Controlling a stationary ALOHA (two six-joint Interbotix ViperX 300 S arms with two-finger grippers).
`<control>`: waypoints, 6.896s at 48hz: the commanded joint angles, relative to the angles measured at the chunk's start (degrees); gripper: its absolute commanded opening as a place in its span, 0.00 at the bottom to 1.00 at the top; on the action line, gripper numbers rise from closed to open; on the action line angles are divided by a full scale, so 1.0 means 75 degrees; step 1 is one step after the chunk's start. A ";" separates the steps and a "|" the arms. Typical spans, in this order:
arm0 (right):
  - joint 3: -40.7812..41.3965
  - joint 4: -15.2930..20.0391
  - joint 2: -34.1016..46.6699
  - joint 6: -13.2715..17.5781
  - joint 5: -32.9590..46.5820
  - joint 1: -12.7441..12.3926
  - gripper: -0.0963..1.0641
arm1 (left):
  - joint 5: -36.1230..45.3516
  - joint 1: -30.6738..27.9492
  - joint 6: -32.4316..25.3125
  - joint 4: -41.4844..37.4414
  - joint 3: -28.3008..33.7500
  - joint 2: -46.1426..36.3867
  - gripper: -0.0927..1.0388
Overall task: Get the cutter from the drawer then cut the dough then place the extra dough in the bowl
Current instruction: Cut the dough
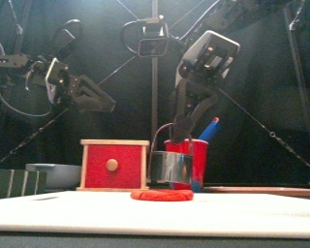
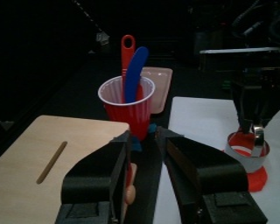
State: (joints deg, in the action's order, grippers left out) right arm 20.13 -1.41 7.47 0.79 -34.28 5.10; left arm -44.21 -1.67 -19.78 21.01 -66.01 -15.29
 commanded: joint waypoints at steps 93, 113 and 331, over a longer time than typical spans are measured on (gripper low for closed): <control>0.0516 -0.0445 -0.0621 -0.0023 0.1676 0.0000 0.79 | -0.0187 0.0422 0.0059 0.0352 0.0023 0.0000 0.73; 0.3551 -0.1641 -0.2121 0.0000 0.6457 -0.0293 0.79 | -0.1594 0.2191 0.0141 0.0480 0.0352 0.0973 0.73; 0.4160 0.0809 0.1090 0.0047 0.9234 0.0059 0.47 | -0.0879 0.2578 0.1125 0.1852 0.2156 0.5426 0.59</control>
State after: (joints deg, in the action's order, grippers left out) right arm 51.15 4.39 13.62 0.97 36.91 5.71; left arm -52.29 17.93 -12.66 34.28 -48.87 23.73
